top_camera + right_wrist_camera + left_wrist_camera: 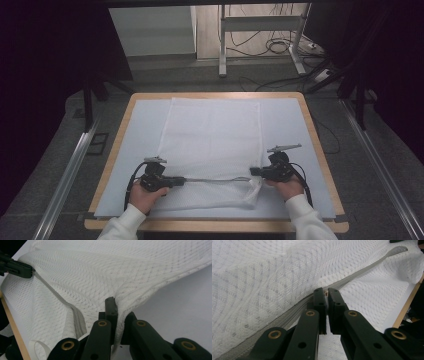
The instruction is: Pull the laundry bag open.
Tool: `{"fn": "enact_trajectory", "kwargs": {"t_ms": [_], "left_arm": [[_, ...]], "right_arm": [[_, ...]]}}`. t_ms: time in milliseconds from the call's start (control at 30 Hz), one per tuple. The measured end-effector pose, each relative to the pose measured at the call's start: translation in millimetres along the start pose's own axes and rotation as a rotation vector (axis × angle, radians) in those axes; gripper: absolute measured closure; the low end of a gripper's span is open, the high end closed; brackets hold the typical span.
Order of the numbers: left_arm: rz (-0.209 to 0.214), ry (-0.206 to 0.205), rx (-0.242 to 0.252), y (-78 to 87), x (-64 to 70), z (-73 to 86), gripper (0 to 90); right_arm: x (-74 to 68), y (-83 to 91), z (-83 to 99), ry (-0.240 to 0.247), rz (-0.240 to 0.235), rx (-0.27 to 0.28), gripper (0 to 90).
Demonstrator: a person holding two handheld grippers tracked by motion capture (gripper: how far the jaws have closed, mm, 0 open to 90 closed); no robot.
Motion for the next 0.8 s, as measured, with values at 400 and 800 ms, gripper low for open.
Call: {"fn": "enact_trajectory", "kwargs": {"t_ms": [400,800], "left_arm": [[-0.008,0.016,0.004,5.6,-9.0,4.0,86.8],[-0.017,0.042,0.013,14.6,-21.2,8.5,86.8]], "right_arm": [[0.3,-0.4,0.4,0.001,0.002,-0.003,88.0],[0.6,-1.0,0.5,-0.001,0.004,-0.004,88.0]]}}
Point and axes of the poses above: each handheld gripper's, and its own axes: y roughly backward along the jaws, z roughly out of its underside, x roughly to its right, the point moved 10 cm from there along -y, roughly forward along the jaws, and after that the axes turned 14 degrees about -z, right-handed, at the moved point
